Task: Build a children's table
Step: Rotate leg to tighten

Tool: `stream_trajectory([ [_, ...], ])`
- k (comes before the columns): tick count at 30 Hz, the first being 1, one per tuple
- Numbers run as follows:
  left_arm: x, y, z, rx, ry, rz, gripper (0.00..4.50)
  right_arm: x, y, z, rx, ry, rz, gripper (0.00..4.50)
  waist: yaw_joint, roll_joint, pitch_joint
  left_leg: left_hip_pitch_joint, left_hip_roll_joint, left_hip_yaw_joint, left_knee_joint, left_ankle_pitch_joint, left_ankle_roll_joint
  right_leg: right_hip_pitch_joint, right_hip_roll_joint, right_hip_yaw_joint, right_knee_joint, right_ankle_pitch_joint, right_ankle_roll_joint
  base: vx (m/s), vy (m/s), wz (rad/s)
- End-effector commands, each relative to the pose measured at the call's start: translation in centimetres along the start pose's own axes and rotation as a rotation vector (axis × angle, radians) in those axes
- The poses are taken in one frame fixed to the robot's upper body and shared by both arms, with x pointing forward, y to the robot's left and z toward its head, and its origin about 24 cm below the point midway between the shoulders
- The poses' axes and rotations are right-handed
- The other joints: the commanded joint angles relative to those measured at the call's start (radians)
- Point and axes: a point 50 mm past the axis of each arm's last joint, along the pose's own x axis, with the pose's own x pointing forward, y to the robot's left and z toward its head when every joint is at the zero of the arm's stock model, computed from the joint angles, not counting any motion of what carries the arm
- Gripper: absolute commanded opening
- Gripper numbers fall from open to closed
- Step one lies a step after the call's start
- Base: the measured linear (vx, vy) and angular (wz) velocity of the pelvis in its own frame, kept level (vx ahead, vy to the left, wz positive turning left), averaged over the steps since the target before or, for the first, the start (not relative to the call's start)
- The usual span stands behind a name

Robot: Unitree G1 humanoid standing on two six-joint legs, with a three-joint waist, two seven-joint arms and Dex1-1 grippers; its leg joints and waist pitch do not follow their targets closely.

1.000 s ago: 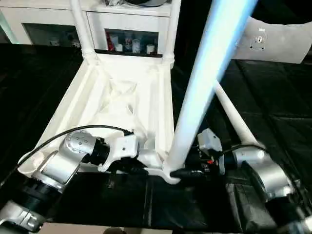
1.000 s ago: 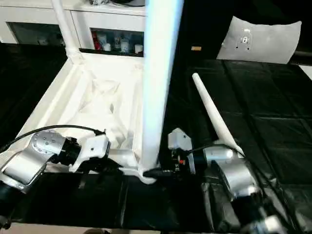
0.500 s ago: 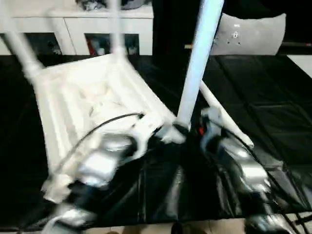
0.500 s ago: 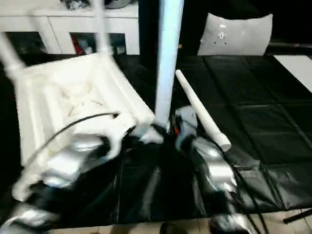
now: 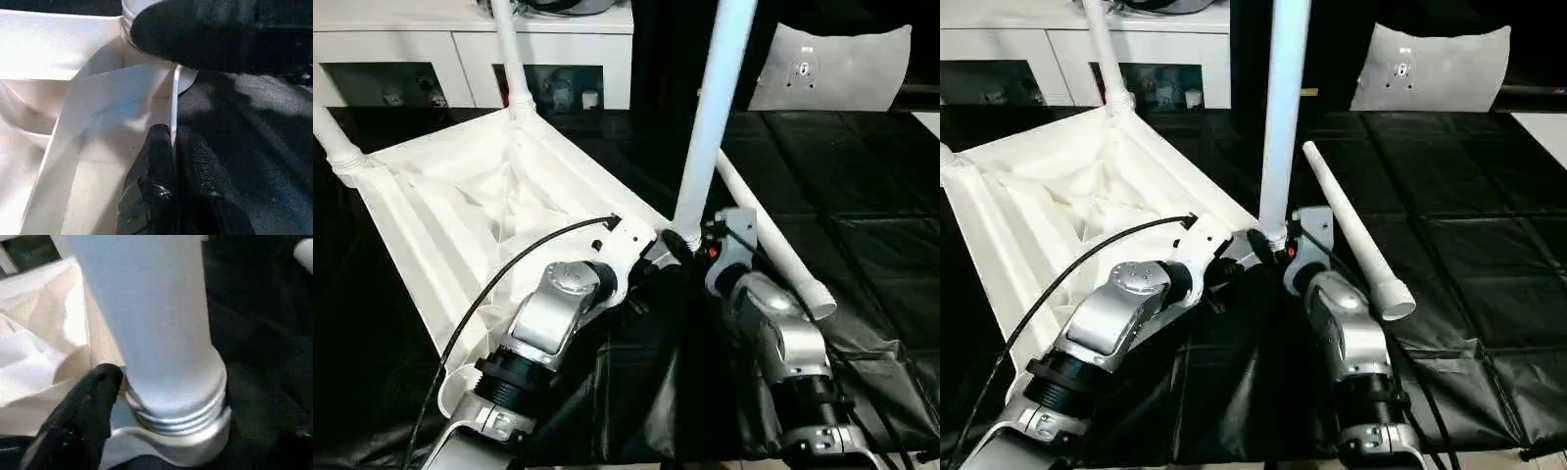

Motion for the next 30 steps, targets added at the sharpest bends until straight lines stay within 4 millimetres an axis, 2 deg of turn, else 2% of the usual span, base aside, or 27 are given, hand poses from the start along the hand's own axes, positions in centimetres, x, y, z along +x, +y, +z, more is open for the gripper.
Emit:
stream_trajectory([
  [1, 0.0, 0.0, 2.1, 0.032, -0.094, 0.009, 0.0, 0.0, 1.3, -2.9, 0.024, 0.108, 0.048, 3.94, 0.007, -0.003, -0.073, -0.016, 0.006, 0.009, -0.059, -0.078, 0.107, 0.081, -0.048, 0.048, -0.068, -0.276, -0.166, 0.0, 0.0, 0.0],
  [2, 0.0, 0.0, 2.0, 0.034, -0.093, 0.008, 0.0, 0.0, 1.2, -2.9, 0.013, 0.102, 0.044, 3.94, 0.008, -0.002, -0.072, -0.014, 0.006, 0.01, -0.06, -0.094, 0.101, 0.079, -0.049, 0.047, -0.072, -0.305, -0.157, 0.0, 0.0, 0.0],
  [3, 0.0, 0.0, 2.0, 0.039, -0.089, 0.002, 0.0, -0.1, 1.1, -2.8, 0.033, 0.087, 0.046, 4.12, 0.008, -0.002, -0.071, -0.014, 0.006, 0.01, -0.061, -0.106, 0.095, 0.079, -0.049, 0.047, -0.075, -0.327, -0.149, 0.0, 0.0, 0.0],
  [4, 0.1, -0.1, 1.9, 0.044, -0.084, -0.007, 0.0, -0.3, 1.0, -2.6, 0.049, 0.076, 0.05, 4.21, 0.008, -0.007, -0.075, -0.012, 0.008, 0.01, -0.06, -0.106, 0.092, 0.08, -0.05, 0.047, -0.073, -0.329, -0.147, 0.0, 0.0, 0.0],
  [6, 0.2, 0.0, 1.6, 0.06, -0.076, -0.008, 0.0, -0.7, 0.4, -2.2, 0.065, 0.038, 0.024, 4.32, 0.012, -0.004, -0.074, -0.013, 0.008, 0.009, -0.061, -0.1, 0.094, 0.079, -0.048, 0.049, -0.072, -0.311, -0.141, 0.0, 0.0, 0.0],
  [8, 0.2, -0.2, 1.4, 0.013, -0.085, -0.046, 0.0, -1.5, -0.2, -1.4, 0.063, -0.013, 0.029, 4.45, 0.014, -0.007, -0.078, -0.012, 0.008, 0.01, -0.06, -0.088, 0.097, 0.082, -0.049, 0.05, -0.069, -0.293, -0.144, 0.0, 0.0, 0.0],
  [10, 0.1, -0.4, 1.4, -0.003, -0.089, -0.069, 0.44, -2.2, -0.5, -0.8, 0.088, -0.06, 0.045, 4.5, 0.017, -0.007, -0.078, -0.015, 0.008, 0.01, -0.06, -0.083, 0.103, 0.084, -0.048, 0.05, -0.068, -0.285, -0.145, 0.0, 0.0, 0.0],
  [11, 0.1, -0.4, 1.3, -0.002, -0.088, -0.074, 0.44, -2.3, -0.5, -0.7, 0.094, -0.07, 0.05, 4.5, 0.019, -0.007, -0.078, -0.014, 0.008, 0.01, -0.059, -0.084, 0.106, 0.082, -0.049, 0.05, -0.068, -0.287, -0.145, 0.0, 0.0, 0.0],
  [12, 0.1, -0.6, 1.2, 0.017, -0.093, -0.082, 0.55, -3.0, -0.9, -0.1, 0.102, -0.115, 0.059, 4.5, 0.021, -0.004, -0.085, -0.012, 0.009, 0.01, -0.057, -0.08, 0.106, 0.084, -0.052, 0.05, -0.066, -0.285, -0.151, 0.0, 0.0, 0.0],
  [13, 0.1, -0.6, 1.2, 0.02, -0.094, -0.082, 0.55, -3.1, -1.0, 0.0, 0.102, -0.12, 0.059, 4.5, 0.022, -0.005, -0.084, -0.014, 0.009, 0.009, -0.057, -0.073, 0.108, 0.084, -0.052, 0.05, -0.067, -0.279, -0.152, 0.0, 0.0, 0.0],
  [15, 0.0, -0.5, 1.1, 0.037, -0.104, -0.074, 0.9, -4.0, -1.5, 0.5, 0.071, -0.151, 0.065, 4.5, 0.029, -0.003, -0.085, -0.013, 0.012, 0.01, -0.056, -0.059, 0.112, 0.082, -0.049, 0.05, -0.063, -0.247, -0.157, 0.0, 0.0, 0.0],
  [18, -0.5, -0.5, 1.0, 0.024, -0.119, -0.094, 0.9, -4.7, -1.8, 0.8, 0.071, -0.165, 0.09, 4.5, 0.032, -0.004, -0.082, -0.013, 0.012, 0.012, -0.057, -0.072, 0.11, 0.081, -0.05, 0.051, -0.065, -0.267, -0.154, 0.0, 0.0, 0.0],
  [23, -2.5, 0.9, 1.1, -0.087, -0.177, -0.098, 0.9, -5.9, -1.8, 1.3, 0.052, -0.163, 0.209, 4.5, 0.033, -0.007, -0.077, -0.016, 0.011, 0.011, -0.058, -0.092, 0.108, 0.082, -0.049, 0.048, -0.07, -0.312, -0.146, 0.0, 0.0, 0.0],
  [24, -2.9, 1.2, 1.1, -0.097, -0.178, -0.094, 0.9, -6.0, -1.8, 1.4, 0.048, -0.164, 0.217, 4.5, 0.031, -0.01, -0.077, -0.016, 0.01, 0.012, -0.058, -0.098, 0.104, 0.081, -0.049, 0.047, -0.072, -0.332, -0.139, 0.0, 0.0, 0.0],
  [26, -3.1, 1.4, 1.0, -0.101, -0.18, -0.091, 0.9, -6.0, -1.7, 1.5, 0.046, -0.164, 0.223, 4.5, 0.031, -0.008, -0.075, -0.014, 0.008, 0.011, -0.058, -0.109, 0.1, 0.079, -0.048, 0.046, -0.078, -0.373, -0.12, 0.0, 0.0, 0.0],
  [27, -4.6, 3.2, -0.1, -0.018, -0.122, -0.034, 0.9, -6.1, -1.5, 1.3, 0.017, -0.133, 0.27, 4.5, 0.033, -0.012, -0.073, -0.013, 0.008, 0.009, -0.06, -0.115, 0.098, 0.077, -0.048, 0.045, -0.078, -0.4, -0.103, 0.0, 0.0, 0.0],
  [28, -5.1, 3.7, -0.3, 0.009, -0.103, -0.018, 0.9, -6.1, -1.4, 1.3, 0.007, -0.123, 0.286, 4.5, 0.031, -0.011, -0.072, -0.016, 0.008, 0.007, -0.062, -0.115, 0.097, 0.079, -0.047, 0.045, -0.077, -0.404, -0.095, 0.0, 0.0, 0.0],
  [29, -5.8, 4.1, -0.6, 0.036, -0.081, -0.008, 0.9, -6.1, -1.1, 1.3, -0.007, -0.114, 0.307, 4.5, 0.024, -0.015, -0.069, -0.019, 0.007, 0.007, -0.063, -0.116, 0.095, 0.078, -0.044, 0.045, -0.079, -0.409, -0.078, 0.0, 0.0, 0.0],
  [30, -6.3, 4.5, -0.7, 0.038, -0.067, 0.002, 0.9, -6.1, -0.8, 1.3, -0.013, -0.11, 0.336, 4.5, 0.023, -0.009, -0.071, -0.013, 0.008, 0.008, -0.062, -0.113, 0.091, 0.074, -0.044, 0.047, -0.077, -0.404, -0.078, 0.0, 0.0, 0.0],
])
